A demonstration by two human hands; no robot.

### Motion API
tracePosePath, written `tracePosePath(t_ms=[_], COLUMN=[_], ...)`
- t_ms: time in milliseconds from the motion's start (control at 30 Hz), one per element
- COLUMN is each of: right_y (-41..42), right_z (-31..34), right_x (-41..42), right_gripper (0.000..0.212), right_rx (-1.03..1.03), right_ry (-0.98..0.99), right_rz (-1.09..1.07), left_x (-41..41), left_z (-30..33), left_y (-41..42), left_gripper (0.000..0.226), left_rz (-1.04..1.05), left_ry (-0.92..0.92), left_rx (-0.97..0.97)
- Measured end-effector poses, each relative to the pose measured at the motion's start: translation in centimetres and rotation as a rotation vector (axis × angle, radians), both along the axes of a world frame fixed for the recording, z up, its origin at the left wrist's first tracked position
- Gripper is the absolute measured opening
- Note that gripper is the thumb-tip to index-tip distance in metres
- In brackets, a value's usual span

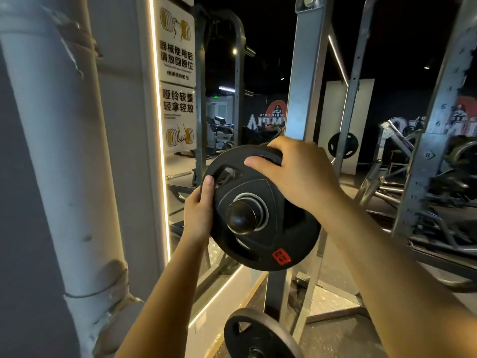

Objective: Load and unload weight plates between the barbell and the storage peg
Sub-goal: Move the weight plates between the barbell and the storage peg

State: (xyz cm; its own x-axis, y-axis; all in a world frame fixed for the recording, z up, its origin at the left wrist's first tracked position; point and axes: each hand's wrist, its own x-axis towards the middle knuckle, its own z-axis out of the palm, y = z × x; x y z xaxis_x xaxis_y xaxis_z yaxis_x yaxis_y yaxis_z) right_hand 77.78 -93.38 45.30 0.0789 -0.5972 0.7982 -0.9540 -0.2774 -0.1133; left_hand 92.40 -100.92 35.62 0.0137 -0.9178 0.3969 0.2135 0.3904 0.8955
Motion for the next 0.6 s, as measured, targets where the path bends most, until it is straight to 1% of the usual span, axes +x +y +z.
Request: tracePosePath(t_ms=[100, 133, 233, 300, 367, 433, 467, 500, 567, 600], right_y=[0.8, 1.0, 1.1, 1.3, 1.5, 1.8, 1.8, 1.6, 0.8, 0.2], right_z=[-2.4, -3.1, -4.7, -5.3, -5.3, -4.5, -3.9, -3.1, -1.4, -0.5], right_x=[-0.6, -0.7, -0.9, -0.8, -0.8, -1.0, -1.0, -1.0, -0.5, -0.1], right_gripper=[0.062, 0.063, 0.057, 0.054, 0.057, 0.066, 0.069, 0.07, 0.066, 0.063], right_rx=[-0.173, -0.221, -0.342, -0.362, -0.321, -0.197, -0.123, -0.061, 0.02, 0.049], right_ry=[-0.112, -0.149, -0.208, -0.237, -0.255, -0.24, -0.211, -0.156, -0.03, 0.007], right_rz=[0.004, 0.017, -0.01, -0.013, 0.016, 0.015, -0.019, -0.079, -0.17, -0.177], left_x=[0.4, 0.5, 0.8, 0.7, 0.3, -0.1, -0.3, -0.6, -1.1, -1.5], left_z=[1.7, 2.3, 3.6, 4.3, 4.5, 4.1, 3.9, 3.7, 3.2, 2.9], left_y=[0.0, 0.1, 0.5, 0.6, 0.6, 0.4, 0.1, -0.2, -0.6, -0.8], left_gripper=[0.034, 0.032, 0.03, 0.035, 0.04, 0.05, 0.052, 0.049, 0.044, 0.046], left_rz=[-0.012, -0.02, -0.052, -0.063, -0.037, 0.029, 0.06, 0.096, 0.162, 0.185], left_ry=[-0.1, -0.13, -0.183, -0.202, -0.199, -0.192, -0.178, -0.156, -0.096, -0.057], left_rx=[-0.068, -0.084, -0.109, -0.113, -0.111, -0.101, -0.094, -0.089, -0.08, -0.065])
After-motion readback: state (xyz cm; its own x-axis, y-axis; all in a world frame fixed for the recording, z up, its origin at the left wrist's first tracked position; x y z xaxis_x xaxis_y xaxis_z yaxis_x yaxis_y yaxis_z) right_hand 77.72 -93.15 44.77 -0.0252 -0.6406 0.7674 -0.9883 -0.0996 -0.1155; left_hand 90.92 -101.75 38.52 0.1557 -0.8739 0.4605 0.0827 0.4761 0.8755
